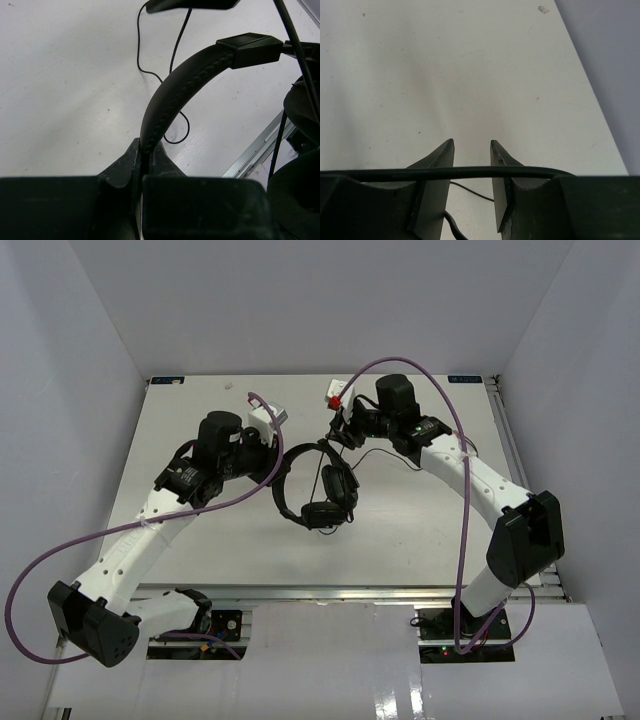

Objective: Wrap the headphones

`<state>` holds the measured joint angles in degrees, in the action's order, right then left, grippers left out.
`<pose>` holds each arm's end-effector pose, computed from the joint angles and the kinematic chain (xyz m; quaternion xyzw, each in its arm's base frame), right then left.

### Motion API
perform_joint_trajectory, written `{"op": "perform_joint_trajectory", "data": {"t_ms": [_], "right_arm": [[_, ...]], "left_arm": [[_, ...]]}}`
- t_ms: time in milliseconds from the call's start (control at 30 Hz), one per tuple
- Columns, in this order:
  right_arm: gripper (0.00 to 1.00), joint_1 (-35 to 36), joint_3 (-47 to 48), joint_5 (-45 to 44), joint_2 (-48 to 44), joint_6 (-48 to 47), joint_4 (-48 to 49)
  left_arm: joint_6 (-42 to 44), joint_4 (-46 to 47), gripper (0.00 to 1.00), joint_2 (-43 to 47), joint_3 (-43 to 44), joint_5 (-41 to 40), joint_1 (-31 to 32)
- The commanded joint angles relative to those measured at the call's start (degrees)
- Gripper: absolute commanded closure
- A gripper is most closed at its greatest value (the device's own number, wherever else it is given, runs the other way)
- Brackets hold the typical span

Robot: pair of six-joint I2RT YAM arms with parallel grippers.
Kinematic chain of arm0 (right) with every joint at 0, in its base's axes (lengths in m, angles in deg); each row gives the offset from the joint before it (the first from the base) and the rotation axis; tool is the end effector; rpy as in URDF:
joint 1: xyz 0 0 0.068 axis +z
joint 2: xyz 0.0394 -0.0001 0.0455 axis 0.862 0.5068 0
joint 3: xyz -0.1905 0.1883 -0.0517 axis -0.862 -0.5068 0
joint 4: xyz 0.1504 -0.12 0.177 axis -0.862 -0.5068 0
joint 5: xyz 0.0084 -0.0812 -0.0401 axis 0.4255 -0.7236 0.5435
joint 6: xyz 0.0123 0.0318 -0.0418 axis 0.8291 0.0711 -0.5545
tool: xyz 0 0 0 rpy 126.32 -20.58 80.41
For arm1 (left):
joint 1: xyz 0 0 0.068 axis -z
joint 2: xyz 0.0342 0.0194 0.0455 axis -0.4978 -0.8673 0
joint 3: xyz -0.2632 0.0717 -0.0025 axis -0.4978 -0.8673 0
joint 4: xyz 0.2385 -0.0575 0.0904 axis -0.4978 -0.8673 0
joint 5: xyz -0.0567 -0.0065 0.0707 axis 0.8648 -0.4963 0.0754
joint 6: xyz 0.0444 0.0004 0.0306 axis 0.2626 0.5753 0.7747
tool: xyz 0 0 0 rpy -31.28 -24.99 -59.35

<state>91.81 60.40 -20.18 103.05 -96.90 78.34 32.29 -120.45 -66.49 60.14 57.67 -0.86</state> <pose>0.3109 0.2163 0.3474 -0.5387 0.6083 0.2085 0.5442 0.2108 -0.1298 0.3605 0.2721 0.8248 -0.2665 0.4178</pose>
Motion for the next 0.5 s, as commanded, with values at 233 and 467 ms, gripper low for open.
{"op": "perform_joint_trajectory", "data": {"t_ms": [233,467], "right_arm": [[0.73,-1.85,-4.40,10.85,-2.54,7.70,4.22],[0.72,-1.99,-3.48,13.54,-2.87,11.79,5.64]], "left_arm": [[-9.22,2.97,1.00,0.42,8.09,2.30,0.45],[-15.61,6.45,1.00,-1.57,8.93,7.88,0.45]]}}
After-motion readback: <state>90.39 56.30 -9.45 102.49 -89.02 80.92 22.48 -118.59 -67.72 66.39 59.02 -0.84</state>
